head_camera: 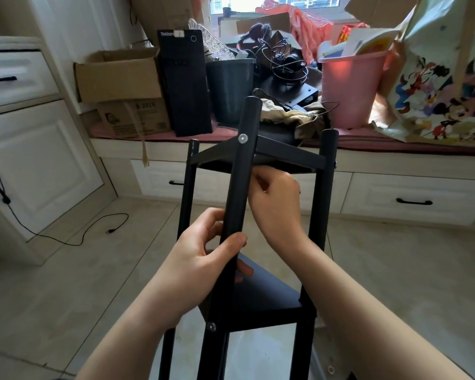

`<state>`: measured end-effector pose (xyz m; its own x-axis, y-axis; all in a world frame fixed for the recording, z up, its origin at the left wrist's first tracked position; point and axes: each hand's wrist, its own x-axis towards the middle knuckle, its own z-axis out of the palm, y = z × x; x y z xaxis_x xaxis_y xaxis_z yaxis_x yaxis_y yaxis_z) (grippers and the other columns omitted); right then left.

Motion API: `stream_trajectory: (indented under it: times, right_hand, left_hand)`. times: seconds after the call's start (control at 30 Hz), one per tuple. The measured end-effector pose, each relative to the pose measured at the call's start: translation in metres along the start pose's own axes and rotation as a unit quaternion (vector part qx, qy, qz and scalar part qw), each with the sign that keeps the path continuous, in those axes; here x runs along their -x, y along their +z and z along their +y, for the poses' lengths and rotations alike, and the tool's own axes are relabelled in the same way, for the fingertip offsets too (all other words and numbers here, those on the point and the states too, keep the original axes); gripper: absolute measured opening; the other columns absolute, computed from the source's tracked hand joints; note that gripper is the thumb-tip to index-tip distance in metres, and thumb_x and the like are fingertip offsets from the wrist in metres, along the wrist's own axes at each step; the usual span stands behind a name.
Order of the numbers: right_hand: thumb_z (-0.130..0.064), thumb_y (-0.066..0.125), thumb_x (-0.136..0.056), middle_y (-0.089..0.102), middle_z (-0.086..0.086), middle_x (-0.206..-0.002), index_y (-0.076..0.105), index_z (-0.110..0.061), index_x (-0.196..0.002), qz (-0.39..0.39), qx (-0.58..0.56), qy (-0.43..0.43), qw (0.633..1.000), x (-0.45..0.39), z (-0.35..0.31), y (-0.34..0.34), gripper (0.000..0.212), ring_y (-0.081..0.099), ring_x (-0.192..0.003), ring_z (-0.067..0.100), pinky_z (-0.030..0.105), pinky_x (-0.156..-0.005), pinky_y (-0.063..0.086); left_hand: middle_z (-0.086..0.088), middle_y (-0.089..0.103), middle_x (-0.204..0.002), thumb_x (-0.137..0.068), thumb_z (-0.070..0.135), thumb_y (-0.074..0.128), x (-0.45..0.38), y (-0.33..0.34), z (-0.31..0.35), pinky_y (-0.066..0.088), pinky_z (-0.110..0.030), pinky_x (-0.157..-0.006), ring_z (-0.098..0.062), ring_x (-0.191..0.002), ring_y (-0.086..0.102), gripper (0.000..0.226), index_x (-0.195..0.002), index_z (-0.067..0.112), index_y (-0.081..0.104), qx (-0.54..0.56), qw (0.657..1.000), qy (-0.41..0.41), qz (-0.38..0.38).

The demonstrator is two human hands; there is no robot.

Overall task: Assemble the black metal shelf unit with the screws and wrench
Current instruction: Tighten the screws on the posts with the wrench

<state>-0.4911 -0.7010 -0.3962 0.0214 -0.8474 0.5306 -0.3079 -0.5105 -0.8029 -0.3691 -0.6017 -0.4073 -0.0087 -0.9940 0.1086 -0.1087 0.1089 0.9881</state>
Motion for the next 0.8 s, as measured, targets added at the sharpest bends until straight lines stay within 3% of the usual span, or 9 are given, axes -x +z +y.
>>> stream_trajectory:
  times: [0.17, 0.3, 0.43, 0.53, 0.7, 0.8]
  right_hand:
    - [-0.010, 0.057, -0.095, 0.056, 0.003, -0.053, 0.065, -0.014, -0.069, -0.010, -0.052, 0.027, 0.998, 0.001, -0.006, -0.013, 0.028, 0.044, -0.047, 0.007, 0.020, -0.047, 0.034]
    - [-0.010, 0.058, -0.093, 0.063, 0.013, -0.062, 0.070, -0.010, -0.074, -0.015, -0.059, 0.038, 0.997, 0.004, -0.008, -0.022, 0.023, 0.054, -0.056, 0.022, 0.028, -0.052, 0.039]
    - [-0.008, 0.059, -0.091, 0.049, -0.008, -0.043, 0.071, -0.014, -0.073, -0.021, -0.037, 0.043, 0.998, 0.007, -0.001, -0.030, 0.022, 0.041, -0.041, 0.004, 0.015, -0.042, 0.030]
    - [-0.009, 0.061, -0.091, 0.048, -0.015, -0.041, 0.073, -0.014, -0.079, -0.023, -0.022, 0.020, 0.999, 0.008, 0.001, -0.036, 0.018, 0.042, -0.039, 0.003, 0.010, -0.043, 0.029]
    - [-0.012, 0.062, -0.093, 0.052, -0.012, -0.046, 0.074, -0.013, -0.084, -0.032, -0.013, 0.001, 0.999, 0.007, -0.001, -0.039, 0.015, 0.044, -0.042, 0.003, 0.012, -0.045, 0.031]
    - [-0.014, 0.062, -0.094, 0.060, 0.001, -0.055, 0.074, -0.010, -0.086, -0.036, -0.023, -0.008, 0.999, 0.007, -0.005, -0.037, 0.016, 0.047, -0.046, 0.009, 0.025, -0.047, 0.038]
  left_hand:
    - [0.006, 0.071, -0.092, -0.085, 0.038, 0.063, 0.002, -0.002, 0.000, 0.062, -0.036, -0.066, -0.027, -0.073, 0.075, 0.033, -0.113, 0.022, 0.059, -0.022, 1.000, 0.009, -0.013]
    - [0.005, 0.070, -0.093, -0.086, 0.037, 0.063, 0.003, -0.001, 0.000, 0.062, -0.035, -0.066, -0.027, -0.073, 0.075, 0.031, -0.113, 0.023, 0.060, -0.026, 0.999, 0.014, -0.015]
    - [0.000, 0.069, -0.098, -0.094, 0.027, 0.062, 0.002, 0.000, -0.001, 0.061, -0.034, -0.065, -0.027, -0.072, 0.075, 0.020, -0.113, 0.024, 0.060, -0.030, 0.999, 0.015, -0.010]
    - [-0.002, 0.068, -0.101, -0.088, 0.035, 0.064, 0.002, -0.001, 0.000, 0.062, -0.036, -0.065, -0.028, -0.073, 0.075, 0.030, -0.115, 0.023, 0.059, -0.031, 0.999, 0.012, -0.012]
    - [0.002, 0.069, -0.098, -0.080, 0.044, 0.064, 0.002, -0.001, -0.001, 0.061, -0.036, -0.065, -0.030, -0.071, 0.075, 0.042, -0.116, 0.023, 0.058, -0.029, 0.999, 0.010, -0.023]
    - [0.007, 0.070, -0.097, -0.081, 0.043, 0.063, 0.002, 0.000, -0.002, 0.061, -0.035, -0.065, -0.030, -0.072, 0.075, 0.039, -0.115, 0.024, 0.058, -0.035, 0.999, 0.017, -0.033]
